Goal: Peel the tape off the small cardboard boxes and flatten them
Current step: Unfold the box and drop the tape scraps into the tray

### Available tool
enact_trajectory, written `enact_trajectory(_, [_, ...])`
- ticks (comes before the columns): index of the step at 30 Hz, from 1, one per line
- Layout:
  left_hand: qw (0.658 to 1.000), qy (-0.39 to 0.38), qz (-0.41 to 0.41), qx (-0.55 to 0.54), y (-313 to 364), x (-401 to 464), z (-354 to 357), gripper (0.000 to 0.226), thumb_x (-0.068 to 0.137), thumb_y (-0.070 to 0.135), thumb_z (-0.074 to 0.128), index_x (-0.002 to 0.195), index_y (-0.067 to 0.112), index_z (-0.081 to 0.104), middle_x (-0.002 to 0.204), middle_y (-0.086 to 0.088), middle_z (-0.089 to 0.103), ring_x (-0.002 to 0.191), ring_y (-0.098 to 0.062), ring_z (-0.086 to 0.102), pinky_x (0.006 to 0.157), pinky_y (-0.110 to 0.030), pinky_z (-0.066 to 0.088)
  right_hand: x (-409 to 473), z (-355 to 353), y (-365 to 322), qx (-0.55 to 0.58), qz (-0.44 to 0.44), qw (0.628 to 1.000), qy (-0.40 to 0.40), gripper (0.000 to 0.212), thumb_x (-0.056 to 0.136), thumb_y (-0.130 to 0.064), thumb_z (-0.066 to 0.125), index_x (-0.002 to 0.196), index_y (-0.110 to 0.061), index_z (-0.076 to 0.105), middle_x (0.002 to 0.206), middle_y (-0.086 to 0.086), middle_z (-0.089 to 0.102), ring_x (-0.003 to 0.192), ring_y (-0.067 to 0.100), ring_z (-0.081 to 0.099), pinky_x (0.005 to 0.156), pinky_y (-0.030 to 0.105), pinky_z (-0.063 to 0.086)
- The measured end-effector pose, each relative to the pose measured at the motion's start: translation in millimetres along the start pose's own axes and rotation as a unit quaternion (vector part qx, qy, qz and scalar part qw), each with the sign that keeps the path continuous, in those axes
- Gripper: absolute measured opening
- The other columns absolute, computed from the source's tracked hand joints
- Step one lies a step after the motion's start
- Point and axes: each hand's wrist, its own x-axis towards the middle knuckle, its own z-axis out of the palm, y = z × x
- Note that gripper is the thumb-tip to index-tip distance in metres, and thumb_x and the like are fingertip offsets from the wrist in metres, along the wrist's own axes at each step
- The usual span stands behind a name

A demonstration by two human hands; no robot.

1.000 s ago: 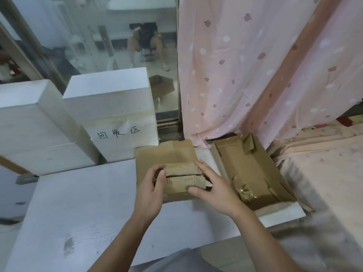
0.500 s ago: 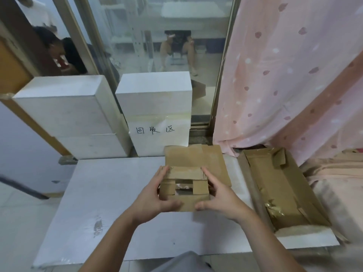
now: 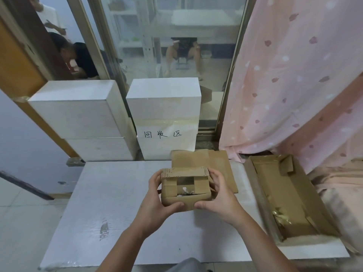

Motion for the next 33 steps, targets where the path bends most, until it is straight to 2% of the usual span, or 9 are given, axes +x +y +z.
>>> enact_trajectory(3, [1.000, 0.017, -0.002, 0.009, 2.6, -1.2, 1.0, 0.089, 0.077, 0.029, 0.092, 0.129, 0.054, 0.024, 0.136, 0.041, 0.035, 0.121, 0.016, 0.047, 0.087, -0.014, 0.054, -1.3, 2.1, 8.1, 0.019, 0.005, 1.000, 0.002, 0.098, 0.054, -0.029, 0.098, 0.126, -0.049, 0.036, 0.142, -0.028, 0.052, 0.135, 0.002, 0.049, 0.111, 0.047, 0.046])
enact_trajectory(6, [1.000, 0.001, 0.008, 0.019, 0.2, -0.6, 1.2, 0.087, 0.078, 0.029, 0.091, 0.128, 0.056, 0.024, 0.136, 0.041, 0.032, 0.117, 0.021, 0.046, 0.084, -0.012, 0.052, -3.3, 2.0, 10.1, 0.019, 0.001, 1.000, 0.001, 0.094, 0.055, -0.024, 0.098, 0.122, -0.052, 0.039, 0.139, -0.027, 0.054, 0.134, 0.004, 0.050, 0.110, 0.048, 0.046])
enact_trajectory(11, [0.999, -0.025, 0.019, 0.026, -4.6, -2.6, -2.0, 0.106, 0.075, 0.033, 0.093, 0.140, 0.067, 0.016, 0.145, 0.034, 0.034, 0.120, 0.012, 0.051, 0.088, -0.020, 0.055, -10.2, -1.2, 2.1, -0.021, -0.003, 1.000, -0.022, 0.125, 0.056, -0.037, 0.100, 0.148, -0.062, 0.020, 0.150, -0.030, 0.040, 0.139, 0.002, 0.042, 0.113, 0.044, 0.043])
enact_trajectory(14, [0.996, -0.040, 0.024, 0.077, -7.8, -2.1, -5.9, 0.126, 0.066, 0.048, 0.094, 0.155, 0.059, 0.006, 0.147, 0.033, 0.024, 0.134, 0.007, 0.039, 0.099, -0.027, 0.053, -13.0, -2.2, -2.2, -0.068, 0.011, 0.996, -0.060, 0.141, 0.055, -0.039, 0.098, 0.154, -0.059, 0.001, 0.149, -0.037, 0.022, 0.142, 0.000, 0.033, 0.112, 0.039, 0.045])
enact_trajectory(17, [0.988, -0.058, 0.026, 0.139, -6.7, -0.5, -8.0, 0.144, 0.057, 0.060, 0.093, 0.160, 0.052, -0.007, 0.145, 0.031, 0.016, 0.132, 0.010, 0.034, 0.100, -0.029, 0.054, -13.7, -1.1, -4.0, -0.112, 0.029, 0.990, -0.077, 0.149, 0.053, -0.042, 0.098, 0.155, -0.053, -0.010, 0.140, -0.035, 0.013, 0.138, 0.008, 0.034, 0.109, 0.038, 0.047])
enact_trajectory(21, [0.984, -0.061, 0.024, 0.164, -3.2, 1.7, -4.6, 0.146, 0.052, 0.061, 0.093, 0.161, 0.048, -0.004, 0.142, 0.029, 0.017, 0.132, -0.003, 0.038, 0.095, -0.031, 0.057, -13.3, -0.3, -5.5, -0.147, 0.031, 0.987, -0.065, 0.151, 0.054, -0.041, 0.099, 0.159, -0.042, -0.009, 0.131, -0.036, 0.011, 0.134, 0.010, 0.033, 0.113, 0.033, 0.041])
enact_trajectory(25, [0.984, -0.041, 0.026, 0.170, -2.6, 2.4, -0.7, 0.132, 0.064, 0.071, 0.082, 0.162, 0.045, -0.002, 0.145, 0.030, 0.015, 0.134, -0.003, 0.037, 0.104, -0.034, 0.051, -14.1, -1.8, -5.7, -0.130, 0.030, 0.989, -0.068, 0.153, 0.052, -0.044, 0.098, 0.157, -0.047, -0.012, 0.142, -0.038, 0.007, 0.137, 0.009, 0.031, 0.110, 0.034, 0.045])
enact_trajectory(29, [0.981, 0.016, 0.031, 0.191, -2.1, 1.4, 7.8, 0.107, 0.081, 0.063, 0.071, 0.162, 0.044, 0.004, 0.143, 0.026, 0.019, 0.132, -0.007, 0.041, 0.101, -0.037, 0.051, -17.8, 3.2, -4.9, -0.099, 0.013, 0.993, -0.059, 0.134, 0.065, -0.063, 0.086, 0.158, -0.047, -0.010, 0.152, -0.038, 0.009, 0.145, 0.003, 0.022, 0.117, 0.040, 0.038])
enact_trajectory(33, [0.980, 0.035, 0.021, 0.196, -4.9, -2.0, 18.1, 0.099, 0.088, 0.046, 0.070, 0.163, 0.040, 0.006, 0.141, 0.024, 0.022, 0.127, -0.008, 0.046, 0.092, -0.029, 0.051, -20.3, 12.2, -5.3, -0.100, -0.004, 0.995, 0.010, 0.103, 0.089, -0.046, 0.074, 0.161, -0.041, 0.000, 0.157, -0.029, 0.018, 0.140, -0.006, 0.024, 0.119, 0.031, 0.029])
